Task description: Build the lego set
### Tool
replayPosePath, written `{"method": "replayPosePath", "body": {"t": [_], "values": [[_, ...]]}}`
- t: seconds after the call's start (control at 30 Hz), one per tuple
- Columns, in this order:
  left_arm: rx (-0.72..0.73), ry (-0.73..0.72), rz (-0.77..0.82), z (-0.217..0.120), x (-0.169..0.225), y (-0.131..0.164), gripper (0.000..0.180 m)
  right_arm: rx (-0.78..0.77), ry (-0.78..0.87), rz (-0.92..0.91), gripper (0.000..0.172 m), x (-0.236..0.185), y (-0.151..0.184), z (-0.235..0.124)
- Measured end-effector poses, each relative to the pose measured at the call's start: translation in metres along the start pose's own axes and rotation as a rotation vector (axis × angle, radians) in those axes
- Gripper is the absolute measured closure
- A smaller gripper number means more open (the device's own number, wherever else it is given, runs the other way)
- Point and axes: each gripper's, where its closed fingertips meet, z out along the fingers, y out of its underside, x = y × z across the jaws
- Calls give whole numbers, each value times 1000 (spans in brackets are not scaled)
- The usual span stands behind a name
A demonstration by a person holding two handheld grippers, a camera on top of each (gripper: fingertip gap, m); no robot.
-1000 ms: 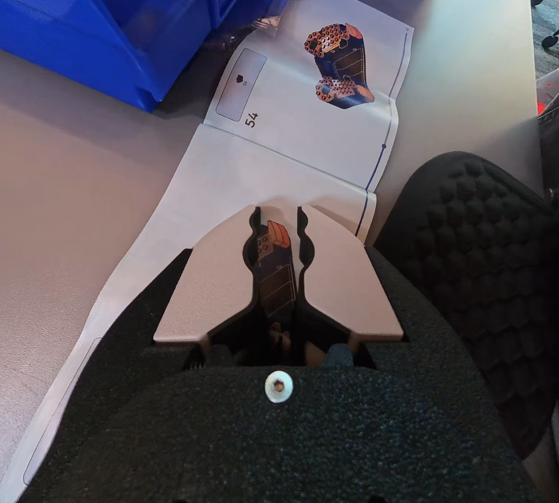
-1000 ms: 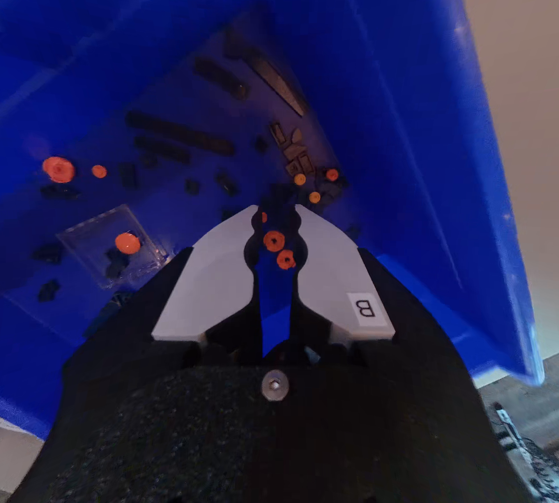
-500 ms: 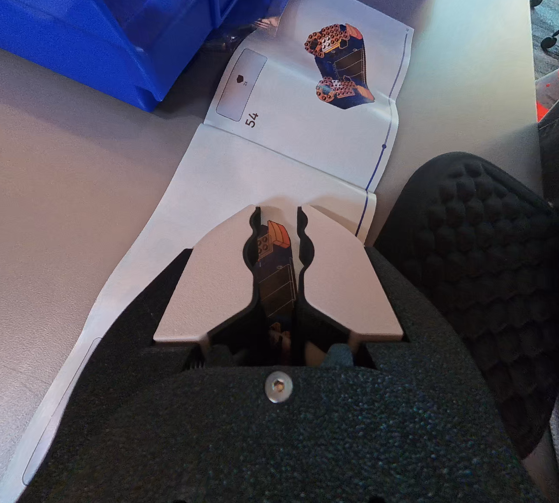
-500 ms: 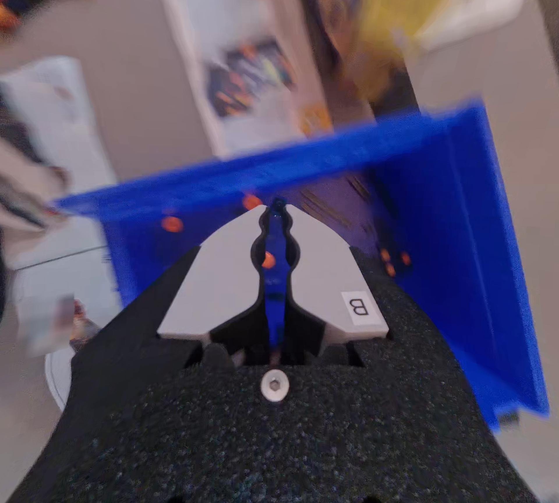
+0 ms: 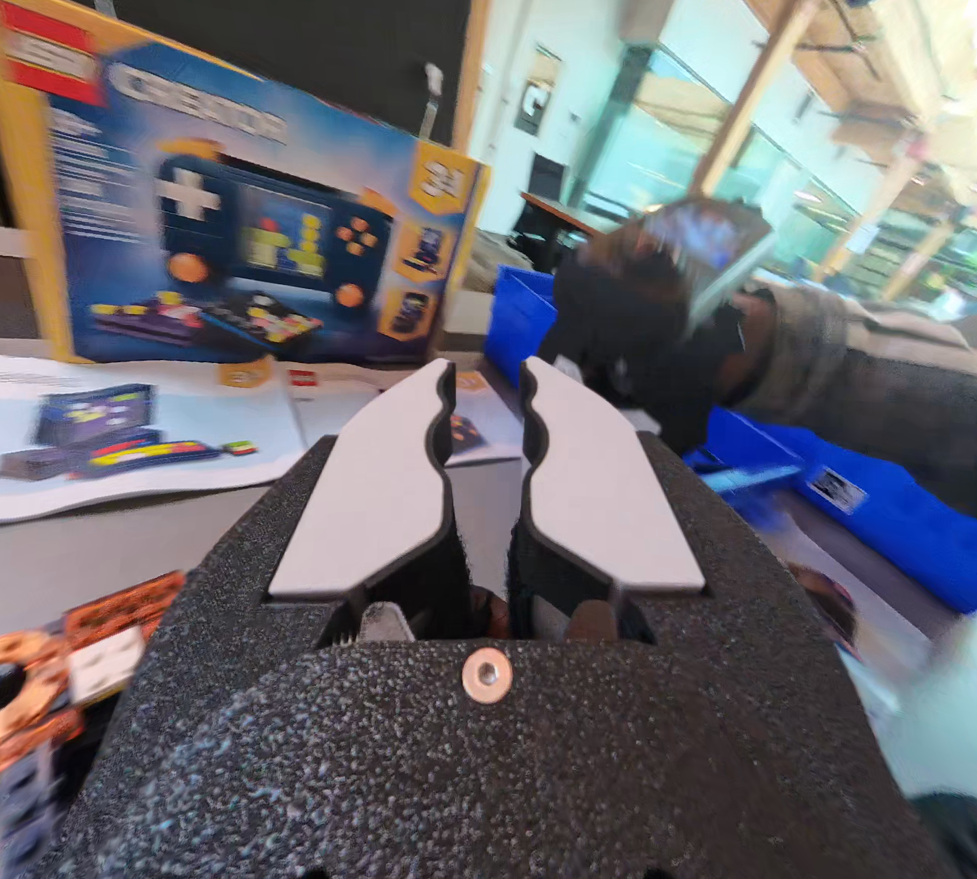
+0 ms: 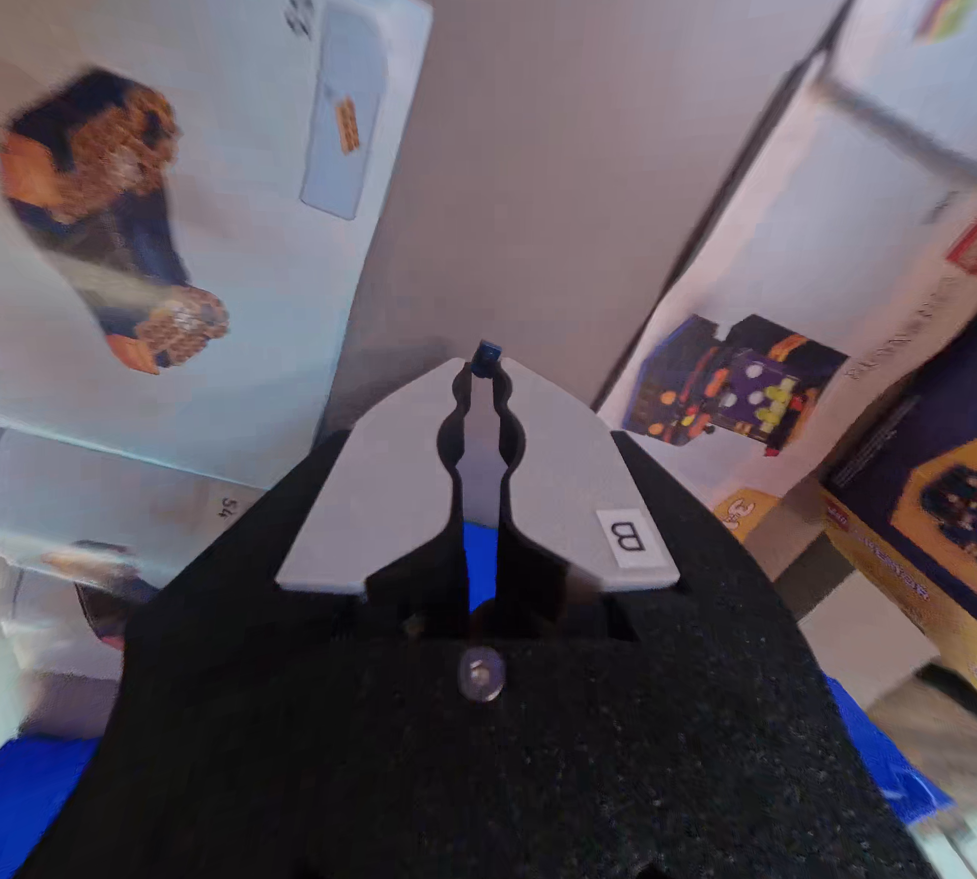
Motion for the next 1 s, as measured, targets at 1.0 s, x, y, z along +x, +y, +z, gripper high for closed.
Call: {"method": "replayPosePath", "body": {"t": [1.0], "values": [[195,-316,48,-30,-50,-29,159,113,-42,-18,143,1,-4,-30]]}}
